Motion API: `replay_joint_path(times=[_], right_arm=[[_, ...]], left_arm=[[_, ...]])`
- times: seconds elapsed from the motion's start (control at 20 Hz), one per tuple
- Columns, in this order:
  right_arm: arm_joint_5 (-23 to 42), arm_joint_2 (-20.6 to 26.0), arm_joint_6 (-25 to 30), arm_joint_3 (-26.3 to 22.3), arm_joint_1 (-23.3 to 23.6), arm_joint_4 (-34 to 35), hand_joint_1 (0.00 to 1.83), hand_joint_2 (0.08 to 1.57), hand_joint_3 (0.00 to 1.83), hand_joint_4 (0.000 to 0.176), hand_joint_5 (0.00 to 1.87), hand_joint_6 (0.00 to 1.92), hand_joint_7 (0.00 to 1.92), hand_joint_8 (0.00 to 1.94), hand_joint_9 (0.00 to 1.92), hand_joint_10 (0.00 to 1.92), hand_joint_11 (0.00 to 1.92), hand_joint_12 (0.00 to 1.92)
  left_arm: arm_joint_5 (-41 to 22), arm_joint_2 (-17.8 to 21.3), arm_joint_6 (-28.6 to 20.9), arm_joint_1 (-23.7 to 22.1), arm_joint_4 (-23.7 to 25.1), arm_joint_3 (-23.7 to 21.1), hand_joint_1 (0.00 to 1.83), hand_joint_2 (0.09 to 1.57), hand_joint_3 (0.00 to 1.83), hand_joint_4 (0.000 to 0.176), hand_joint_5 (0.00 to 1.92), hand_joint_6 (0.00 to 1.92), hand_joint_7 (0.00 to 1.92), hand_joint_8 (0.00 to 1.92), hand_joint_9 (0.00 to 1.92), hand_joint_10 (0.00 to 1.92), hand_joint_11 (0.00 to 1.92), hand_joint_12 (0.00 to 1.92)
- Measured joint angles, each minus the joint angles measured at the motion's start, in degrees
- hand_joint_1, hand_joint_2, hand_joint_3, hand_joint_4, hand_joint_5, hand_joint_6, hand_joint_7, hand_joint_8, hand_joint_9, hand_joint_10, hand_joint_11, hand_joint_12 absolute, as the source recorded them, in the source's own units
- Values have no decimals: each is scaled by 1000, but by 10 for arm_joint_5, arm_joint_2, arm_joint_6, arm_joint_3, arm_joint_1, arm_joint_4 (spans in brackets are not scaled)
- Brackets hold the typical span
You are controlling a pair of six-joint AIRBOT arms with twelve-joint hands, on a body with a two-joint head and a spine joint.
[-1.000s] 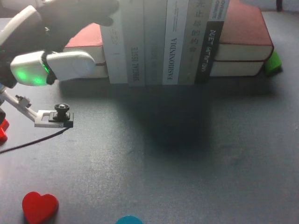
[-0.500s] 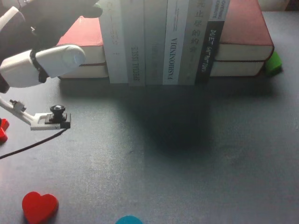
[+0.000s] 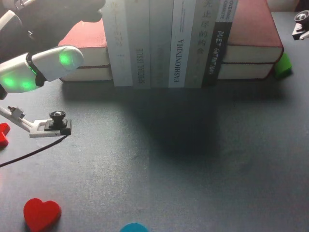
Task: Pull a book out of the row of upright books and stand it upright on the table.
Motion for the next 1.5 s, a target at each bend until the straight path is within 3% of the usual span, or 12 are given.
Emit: replay_joint_path(times=[0.05, 0.1, 0.2, 0.35, 0.45, 0.5, 0.85, 1.0, 1.2, 1.35, 1.4, 1.5], right_arm=[[-2, -3, 0, 2, 1, -2, 794, 1181, 6, 97, 724, 20, 0, 0, 0, 0, 0, 0], [-5, -7, 0, 7, 4, -7, 768, 1201, 14, 45, 686, 4, 0, 0, 0, 0, 0, 0], [-8, -18, 0, 18, 8, -7, 800, 1214, 17, 41, 687, 4, 0, 0, 0, 0, 0, 0], [-18, -34, 2, 33, 13, -8, 704, 1173, 0, 113, 667, 3, 0, 0, 0, 0, 0, 0], [-23, -42, 1, 40, 15, -6, 705, 1176, 0, 114, 665, 2, 0, 0, 0, 0, 0, 0], [-27, -47, 1, 44, 15, -6, 626, 1192, 5, 146, 628, 1, 0, 0, 0, 0, 0, 0], [-45, -73, 2, 60, 15, -12, 476, 1141, 0, 120, 669, 13, 0, 0, 0, 0, 0, 0], [-52, -77, 17, 63, 19, -35, 51, 1114, 0, 67, 667, 8, 0, 0, 0, 0, 0, 0], [-58, -72, 32, 47, 22, -70, 0, 1121, 0, 113, 645, 1, 0, 0, 0, 0, 0, 0], [-72, -41, 31, 5, 35, -112, 0, 1105, 0, 115, 568, 0, 0, 0, 0, 0, 0, 0], [-73, -25, 31, -16, 37, -131, 0, 1054, 0, 82, 545, 11, 0, 0, 0, 0, 0, 0], [-75, 9, 31, -55, 43, -165, 0, 1047, 0, 132, 540, 9, 0, 0, 0, 0, 0, 0]], left_arm=[[-1, 0, 0, 0, 0, 0, 966, 1019, 3, 52, 436, 0, 294, 1, 355, 15, 0, 1066], [-1, 0, 0, 0, 0, 0, 975, 1011, 0, 58, 436, 1, 272, 0, 351, 13, 0, 1062], [-2, 0, 0, 0, 0, 0, 958, 1053, 9, 38, 409, 0, 288, 3, 320, 2, 0, 990], [-2, 0, 0, -5, 5, 0, 967, 1035, 0, 32, 403, 0, 284, 0, 328, 9, 0, 960], [-2, 0, 0, -7, 11, 0, 964, 1033, 0, 35, 404, 1, 267, 0, 331, 10, 0, 961], [-2, 0, 0, -7, 11, 0, 956, 1035, 0, 33, 400, 2, 258, 0, 320, 5, 0, 960], [-2, 0, 0, -7, 11, 0, 974, 1025, 0, 43, 414, 4, 227, 0, 316, 1, 0, 983], [-2, 0, 0, -7, 11, 0, 944, 1001, 0, 66, 441, 12, 248, 8, 334, 8, 0, 1024], [-5, 0, 0, -1, 4, -5, 986, 980, 0, 61, 465, 9, 269, 1, 349, 10, 0, 985], [-4, 0, 0, 7, 0, -12, 972, 993, 0, 45, 436, 1, 255, 0, 352, 9, 0, 1014], [-5, 1, 0, 10, -6, -15, 975, 986, 0, 40, 438, 4, 251, 0, 355, 9, 0, 1018], [-8, 0, 0, 21, -15, -16, 1010, 1006, 5, 22, 451, 6, 255, 3, 349, 5, 0, 977]])
